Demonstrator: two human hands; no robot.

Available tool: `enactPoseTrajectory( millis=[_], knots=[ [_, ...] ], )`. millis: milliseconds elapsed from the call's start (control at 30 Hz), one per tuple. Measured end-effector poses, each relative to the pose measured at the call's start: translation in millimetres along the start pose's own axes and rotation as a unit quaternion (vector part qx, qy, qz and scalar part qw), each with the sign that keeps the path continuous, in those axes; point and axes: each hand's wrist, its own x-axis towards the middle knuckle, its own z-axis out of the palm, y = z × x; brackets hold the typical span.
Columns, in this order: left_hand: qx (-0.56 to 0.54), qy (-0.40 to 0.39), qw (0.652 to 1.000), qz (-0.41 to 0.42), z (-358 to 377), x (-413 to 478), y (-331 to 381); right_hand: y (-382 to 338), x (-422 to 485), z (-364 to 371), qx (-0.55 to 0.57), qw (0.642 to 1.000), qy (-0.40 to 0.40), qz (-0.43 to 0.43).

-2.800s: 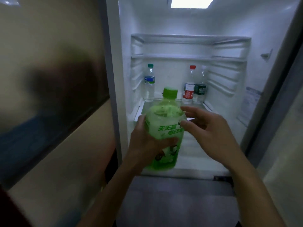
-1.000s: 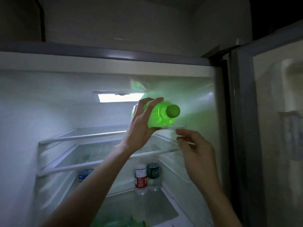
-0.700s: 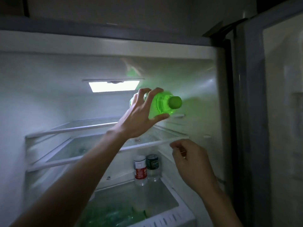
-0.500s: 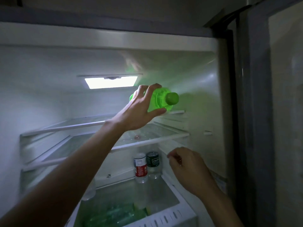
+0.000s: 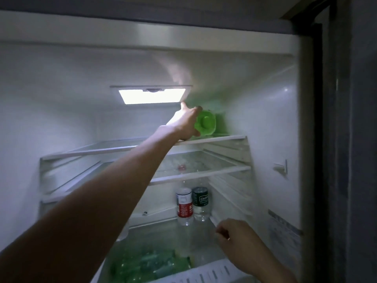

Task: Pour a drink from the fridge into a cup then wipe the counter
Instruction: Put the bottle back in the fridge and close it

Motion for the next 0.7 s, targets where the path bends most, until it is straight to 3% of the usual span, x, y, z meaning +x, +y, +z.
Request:
enactPoseTrajectory(
  millis=[233, 467, 700],
  knots=[
    [0.048, -0.001, 0.999, -0.010, 15.0, 27.2, 14.7, 11.1, -2.1, 3.7, -0.002, 0.999, -0.044, 0.025],
    [0.059, -0.042, 0.997, -0.032, 11.5, 39.9, 18.8, 22.5, -12.0, 5.1, 0.016, 0.999, -0.029, 0.034],
    [0.078, -0.029, 0.994, -0.067, 18.7, 16.7, 21.0, 20.1, -20.2, 12.8, -0.012, 1.000, -0.028, 0.004]
  ],
)
